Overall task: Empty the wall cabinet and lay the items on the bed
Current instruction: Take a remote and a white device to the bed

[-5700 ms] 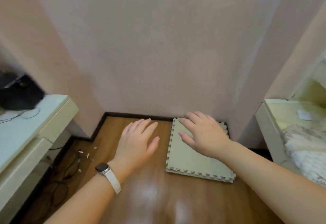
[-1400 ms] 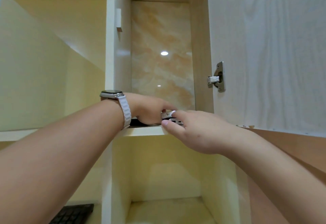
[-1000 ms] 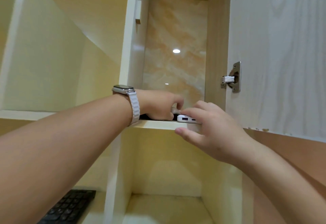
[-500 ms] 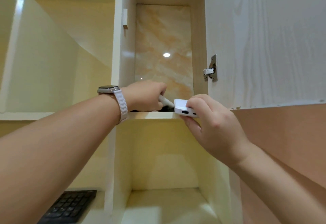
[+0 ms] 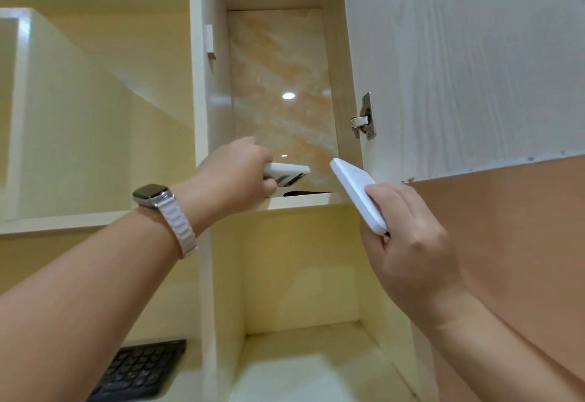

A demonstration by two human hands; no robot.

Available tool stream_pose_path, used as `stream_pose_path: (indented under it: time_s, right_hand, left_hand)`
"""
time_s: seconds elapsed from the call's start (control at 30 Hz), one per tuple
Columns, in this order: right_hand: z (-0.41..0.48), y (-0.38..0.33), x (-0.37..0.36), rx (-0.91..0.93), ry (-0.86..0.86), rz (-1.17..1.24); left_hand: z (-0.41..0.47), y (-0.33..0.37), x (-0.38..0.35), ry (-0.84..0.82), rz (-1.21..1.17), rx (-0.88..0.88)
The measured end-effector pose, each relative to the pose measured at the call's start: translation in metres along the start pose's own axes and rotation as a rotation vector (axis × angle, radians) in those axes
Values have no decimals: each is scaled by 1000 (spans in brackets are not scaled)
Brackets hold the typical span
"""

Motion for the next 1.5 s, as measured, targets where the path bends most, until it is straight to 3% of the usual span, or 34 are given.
stream_pose_path:
  time_s: [0.17,0.33,0.63,0.8,1.1,1.5]
  right_hand:
    - [-16,4,12,-46,108,-24]
    - [-29,3,20,-245,130,60]
    - [-75,-1,30,-788,-47,301]
    - [-113,0,40,-952,-105,274]
    - [-167,-43,55,-1097,-149,137]
    - [-229,-120,112,-1296,69,-249]
  left_hand:
    - [-30,5,7,206,-112,46]
    - [-62,22,15,329,-399,52]
    - [-130,62,-34,203,-972,372]
    - [-156,89,-82,70,-1191,430]
    - [-212,103,-135,-180,-1542,500]
    - [-286,134,-159,-603,-2063,340]
Point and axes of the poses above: each hand's wrist, its own z-axis towards the middle knuckle, its own x-axis out of the back of the hand, y = z × x, the point moved 3 cm from there along z, towards the middle knuckle
